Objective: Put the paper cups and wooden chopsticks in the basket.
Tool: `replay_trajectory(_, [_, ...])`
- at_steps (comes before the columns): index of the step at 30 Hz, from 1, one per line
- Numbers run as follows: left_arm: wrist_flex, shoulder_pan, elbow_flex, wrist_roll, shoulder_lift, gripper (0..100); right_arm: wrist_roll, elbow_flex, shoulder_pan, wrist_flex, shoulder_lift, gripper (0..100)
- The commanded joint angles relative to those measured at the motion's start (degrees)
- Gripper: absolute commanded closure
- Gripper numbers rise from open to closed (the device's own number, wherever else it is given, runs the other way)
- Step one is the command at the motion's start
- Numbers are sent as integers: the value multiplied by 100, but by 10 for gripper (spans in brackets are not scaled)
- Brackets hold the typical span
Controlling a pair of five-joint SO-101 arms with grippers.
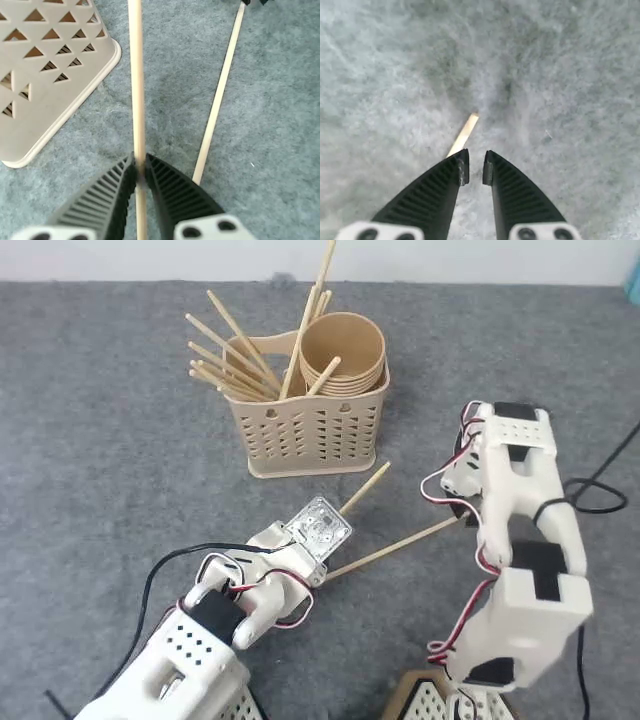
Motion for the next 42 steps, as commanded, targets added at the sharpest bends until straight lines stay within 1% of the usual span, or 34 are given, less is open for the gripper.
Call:
replay_trajectory(1, [-105, -44, -13, -26, -141, 987, -44, -167, -22, -312, 207, 923])
replay_trajectory(6, [-105, -44, -13, -26, -141, 987, -44, -202, -4, -787, 1007, 923])
replay_trajectory(9, [-105, -53, -13, -26, -141, 987, -35, -202, 13, -971, 1147, 924])
replay_trajectory(10, [-105, -53, -13, -26, -141, 987, -18, -202, 4, -910, 1121, 924])
replay_trajectory(13, [-105, -62, -13, -26, -141, 987, 0, -185, -13, -804, 945, 964])
replay_trajectory(16, [-105, -62, -13, -26, -141, 987, 9, -176, 22, -602, 769, 966])
replay_trajectory(18, [-105, -62, -13, -26, -141, 987, 246, -176, 13, -558, 655, 996])
replay_trajectory(20, [-105, -62, -13, -26, -141, 987, 615, -185, 13, -435, 532, 991])
replay_trajectory(22, [-105, -70, -13, -26, -141, 987, 642, -237, 101, -207, 303, 991])
replay_trajectory(25, [-105, -70, -13, -26, -141, 987, 642, -422, 391, 259, -356, 991])
replay_trajectory(29, [-105, -70, -13, -26, -141, 987, 686, -800, 760, 743, -1631, 991])
replay_trajectory(34, [-114, -70, -4, -26, -141, 987, 686, -1213, 813, 787, -3512, 991])
replay_trajectory(37, [-114, -70, -4, -26, -141, 987, 677, -1354, 479, 163, -4646, 991])
replay_trajectory(42, [-114, -70, -4, -26, -141, 987, 686, -1327, -365, -1569, -6026, 991])
